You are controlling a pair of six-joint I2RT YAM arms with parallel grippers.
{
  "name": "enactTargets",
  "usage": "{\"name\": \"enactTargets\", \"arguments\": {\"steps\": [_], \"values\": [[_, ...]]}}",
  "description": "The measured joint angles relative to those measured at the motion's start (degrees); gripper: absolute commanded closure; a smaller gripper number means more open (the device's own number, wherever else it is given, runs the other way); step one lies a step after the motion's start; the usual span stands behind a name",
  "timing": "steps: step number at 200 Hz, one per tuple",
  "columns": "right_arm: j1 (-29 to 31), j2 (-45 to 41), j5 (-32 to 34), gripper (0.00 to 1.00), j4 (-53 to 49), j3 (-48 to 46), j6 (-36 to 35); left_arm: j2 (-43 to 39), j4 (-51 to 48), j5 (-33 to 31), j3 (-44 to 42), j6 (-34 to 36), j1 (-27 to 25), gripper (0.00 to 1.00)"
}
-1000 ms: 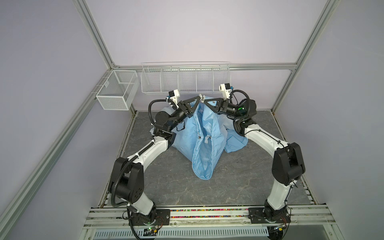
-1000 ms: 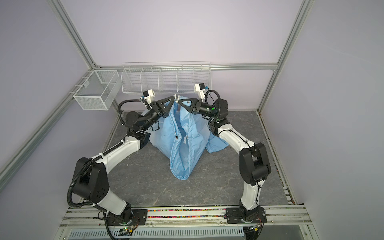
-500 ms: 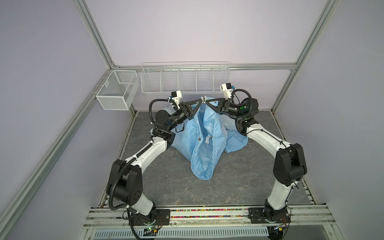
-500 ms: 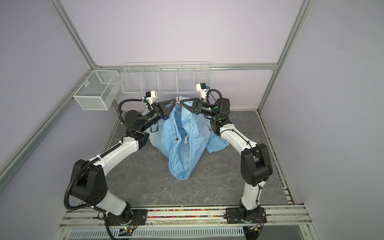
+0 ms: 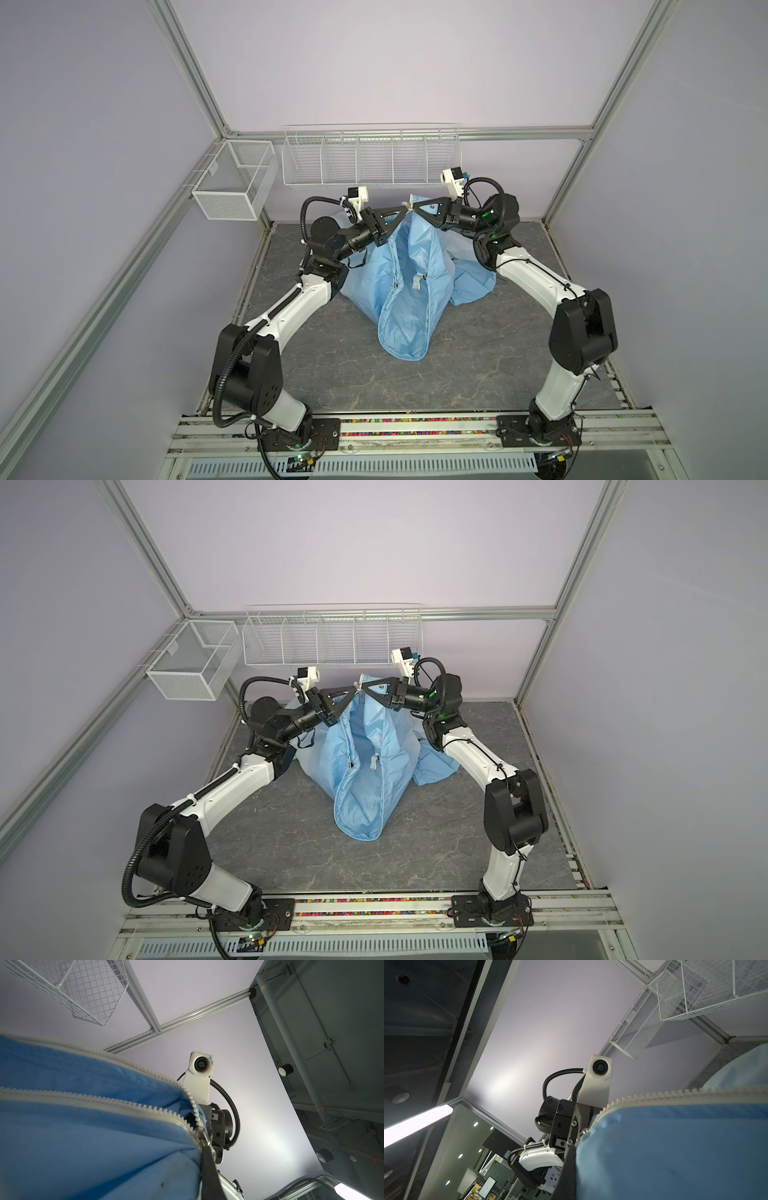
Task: Zip up the jacket
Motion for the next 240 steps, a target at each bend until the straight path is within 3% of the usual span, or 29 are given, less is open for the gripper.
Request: {"name": "enactTargets", "arguments": {"steps": [105, 183, 240], "values": [[1.0, -2.7, 5.0, 0.93, -11.2, -1.1, -8.2, 0.0, 0.9, 1.7, 0.7, -3.3, 0.3, 1.00], [1.0, -2.5, 5.7, 0.93, -7.0, -1.9, -1.5, -1.6, -6.2, 2.5, 0.6, 2.2, 0.6, 1.00], [1.0, -2.2, 5.6, 0.93, -9.7, -1.9, -0.5, -2.0, -10.6, 2.9, 0.6, 5.6, 0.7, 1.00]]}}
